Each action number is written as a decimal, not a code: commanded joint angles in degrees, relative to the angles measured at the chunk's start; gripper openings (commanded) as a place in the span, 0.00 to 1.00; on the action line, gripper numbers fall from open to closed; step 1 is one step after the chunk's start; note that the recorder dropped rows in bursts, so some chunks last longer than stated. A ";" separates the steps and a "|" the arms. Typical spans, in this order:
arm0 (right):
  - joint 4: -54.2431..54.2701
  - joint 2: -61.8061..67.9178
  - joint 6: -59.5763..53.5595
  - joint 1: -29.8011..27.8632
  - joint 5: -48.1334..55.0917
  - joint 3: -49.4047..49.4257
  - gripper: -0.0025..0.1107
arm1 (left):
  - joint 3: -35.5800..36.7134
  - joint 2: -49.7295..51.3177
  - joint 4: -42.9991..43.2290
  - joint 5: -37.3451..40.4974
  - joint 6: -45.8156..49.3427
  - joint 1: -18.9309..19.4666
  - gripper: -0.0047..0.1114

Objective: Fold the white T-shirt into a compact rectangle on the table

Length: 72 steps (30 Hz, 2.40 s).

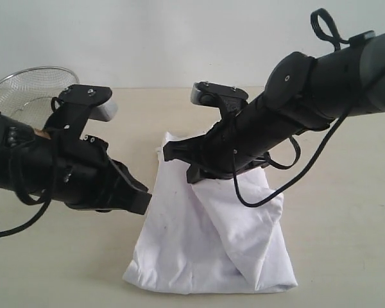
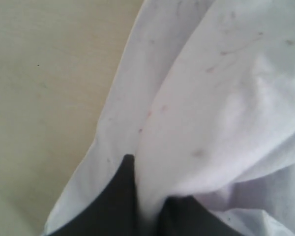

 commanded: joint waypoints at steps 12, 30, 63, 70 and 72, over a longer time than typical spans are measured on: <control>2.31 1.48 -7.59 1.80 -1.58 -0.24 0.23 | 1.99 -4.99 0.94 0.81 -1.24 -0.12 0.08; -7.78 -8.58 -4.87 1.68 11.51 -5.71 0.58 | 1.99 -4.99 2.10 -1.97 -1.24 -0.12 0.08; -25.61 -3.69 3.17 -7.33 7.90 8.06 0.02 | 1.99 -4.99 3.00 -2.69 -0.69 -0.12 0.08; -20.58 -6.36 -0.39 -0.96 9.76 7.93 0.02 | 1.99 -4.99 3.00 -3.80 -0.69 -0.12 0.08; -19.66 -6.67 -0.29 2.02 9.86 7.93 0.02 | 1.99 -4.99 3.00 -4.09 -0.69 -0.12 0.08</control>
